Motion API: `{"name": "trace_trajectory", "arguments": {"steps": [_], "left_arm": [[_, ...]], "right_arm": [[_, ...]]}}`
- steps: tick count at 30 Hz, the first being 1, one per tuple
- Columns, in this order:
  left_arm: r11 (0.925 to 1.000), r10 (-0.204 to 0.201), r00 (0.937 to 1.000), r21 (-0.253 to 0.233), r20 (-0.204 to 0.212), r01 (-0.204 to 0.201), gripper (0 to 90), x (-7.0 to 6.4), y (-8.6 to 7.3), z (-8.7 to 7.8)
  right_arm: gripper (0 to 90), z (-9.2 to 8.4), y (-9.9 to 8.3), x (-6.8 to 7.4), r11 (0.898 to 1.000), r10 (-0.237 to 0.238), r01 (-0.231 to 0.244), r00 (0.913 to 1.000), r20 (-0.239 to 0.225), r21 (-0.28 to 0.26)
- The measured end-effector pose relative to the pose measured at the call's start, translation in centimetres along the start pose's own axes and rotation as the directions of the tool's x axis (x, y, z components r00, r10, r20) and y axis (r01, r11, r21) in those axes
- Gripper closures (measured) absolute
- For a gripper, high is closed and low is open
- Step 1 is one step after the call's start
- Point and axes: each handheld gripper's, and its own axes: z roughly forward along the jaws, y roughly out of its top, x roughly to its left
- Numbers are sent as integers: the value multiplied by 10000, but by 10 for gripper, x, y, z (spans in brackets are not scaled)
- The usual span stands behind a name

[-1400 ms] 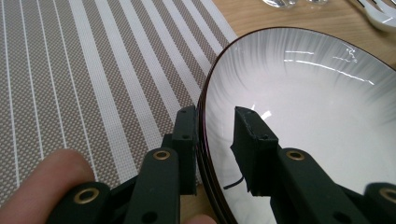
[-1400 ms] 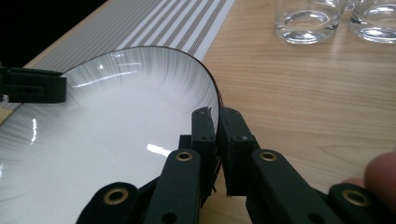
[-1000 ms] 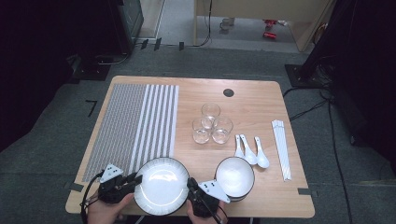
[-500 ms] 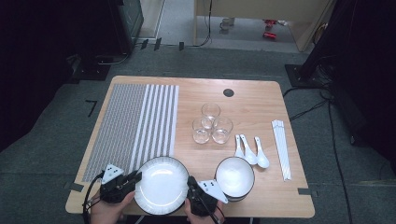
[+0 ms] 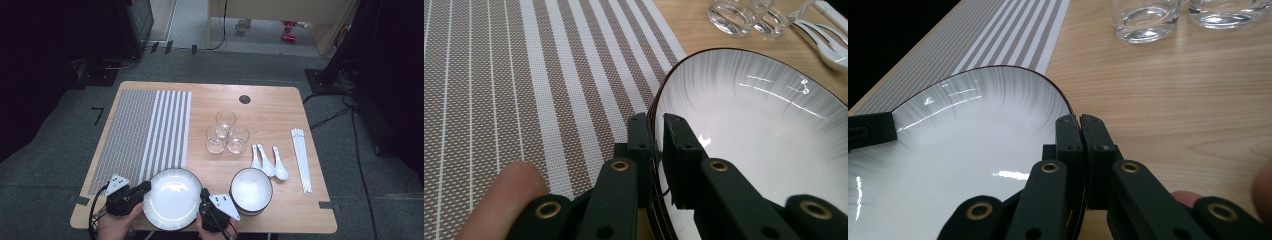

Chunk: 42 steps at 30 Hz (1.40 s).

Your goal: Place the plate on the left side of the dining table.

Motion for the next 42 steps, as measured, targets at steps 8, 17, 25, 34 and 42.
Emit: {"name": "trace_trajectory", "arguments": {"steps": [8,17,25,34,42], "left_arm": [[9999,-47,10000,-91,57,48,850,1,3,0],[9997,18,9997,-238,225,-12,872,2,8,-7],[9956,28,9992,939,391,-64,616,0,-3,-4],[9965,130,9999,825,-9,-129,618,-8,-9,-3],[9974,104,9999,719,-87,-98,628,-8,-9,-2]], "right_arm": [[881,2,-1,2,9998,80,-78,9999,97,-172],[808,2,0,-5,9988,475,-479,9976,-509,-74],[826,-10,0,-11,9966,745,-708,9926,-963,410],[870,-15,7,-7,9935,1135,-1130,9881,-1035,108],[866,-7,11,0,9967,815,-816,9944,-669,11]]}}
